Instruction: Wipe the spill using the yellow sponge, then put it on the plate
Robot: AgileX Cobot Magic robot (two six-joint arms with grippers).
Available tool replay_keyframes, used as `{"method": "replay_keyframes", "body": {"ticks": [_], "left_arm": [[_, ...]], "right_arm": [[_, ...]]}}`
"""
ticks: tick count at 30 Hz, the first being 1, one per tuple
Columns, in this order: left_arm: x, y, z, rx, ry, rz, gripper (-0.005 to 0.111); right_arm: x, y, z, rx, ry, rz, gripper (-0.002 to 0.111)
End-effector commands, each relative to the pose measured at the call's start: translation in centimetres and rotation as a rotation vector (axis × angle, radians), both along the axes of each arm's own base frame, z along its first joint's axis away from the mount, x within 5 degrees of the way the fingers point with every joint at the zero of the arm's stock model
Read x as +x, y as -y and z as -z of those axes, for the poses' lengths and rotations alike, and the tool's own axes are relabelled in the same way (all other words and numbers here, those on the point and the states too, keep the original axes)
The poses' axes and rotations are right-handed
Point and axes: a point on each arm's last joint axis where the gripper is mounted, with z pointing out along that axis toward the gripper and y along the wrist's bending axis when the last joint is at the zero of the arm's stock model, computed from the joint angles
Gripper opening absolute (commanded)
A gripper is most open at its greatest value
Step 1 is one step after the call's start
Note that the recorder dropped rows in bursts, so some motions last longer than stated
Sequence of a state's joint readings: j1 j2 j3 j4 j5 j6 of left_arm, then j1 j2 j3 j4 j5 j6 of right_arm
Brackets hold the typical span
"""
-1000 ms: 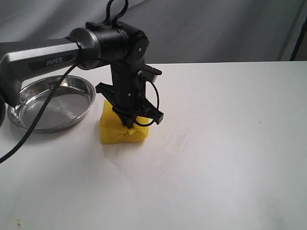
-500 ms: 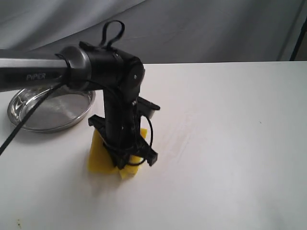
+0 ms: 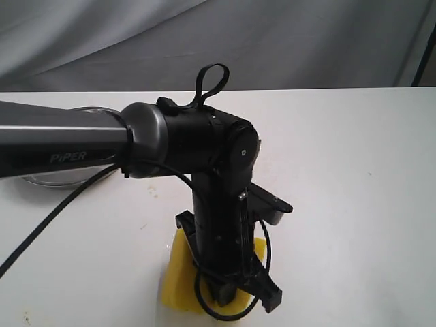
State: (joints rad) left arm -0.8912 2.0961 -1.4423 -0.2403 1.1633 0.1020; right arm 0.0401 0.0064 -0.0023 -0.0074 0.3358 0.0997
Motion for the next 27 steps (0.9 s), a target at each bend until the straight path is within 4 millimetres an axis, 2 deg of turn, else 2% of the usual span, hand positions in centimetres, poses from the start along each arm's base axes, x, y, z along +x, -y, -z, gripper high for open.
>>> {"method": "replay_keyframes", "body": {"ticks": [1, 4, 7, 11, 15, 18, 23, 27], "left_arm": [[2.4, -0.3, 0.3, -0.107, 0.099, -0.064, 0.0], [4.7, -2.0, 0.9, -0.103, 0.109, -0.157, 0.0], [7.0, -4.3, 1.6, -0.081, 0.099, -0.245, 0.0], [10.0, -7.9, 1.6, -0.084, 0.117, -0.363, 0.0], [11.7, -10.4, 1.6, -0.081, 0.122, -0.44, 0.001], [12.1, -10.7, 1.6, -0.091, 0.14, -0.45, 0.008], [12.2, -10.4, 1.5, -0.108, 0.165, -0.44, 0.032], [12.0, -10.5, 1.3, -0.098, 0.145, -0.434, 0.04]], "right_arm": [[0.0, 0.0, -0.1, -0.01, 0.02, 0.006, 0.0], [0.0, 0.0, -0.1, -0.01, 0.02, 0.006, 0.0], [0.0, 0.0, -0.1, -0.01, 0.02, 0.006, 0.0], [0.0, 0.0, -0.1, -0.01, 0.02, 0.006, 0.0], [0.0, 0.0, -0.1, -0.01, 0.02, 0.006, 0.0], [0.0, 0.0, -0.1, -0.01, 0.02, 0.006, 0.0], [0.0, 0.0, -0.1, -0.01, 0.02, 0.006, 0.0], [0.0, 0.0, -0.1, -0.01, 0.02, 0.006, 0.0]]}}
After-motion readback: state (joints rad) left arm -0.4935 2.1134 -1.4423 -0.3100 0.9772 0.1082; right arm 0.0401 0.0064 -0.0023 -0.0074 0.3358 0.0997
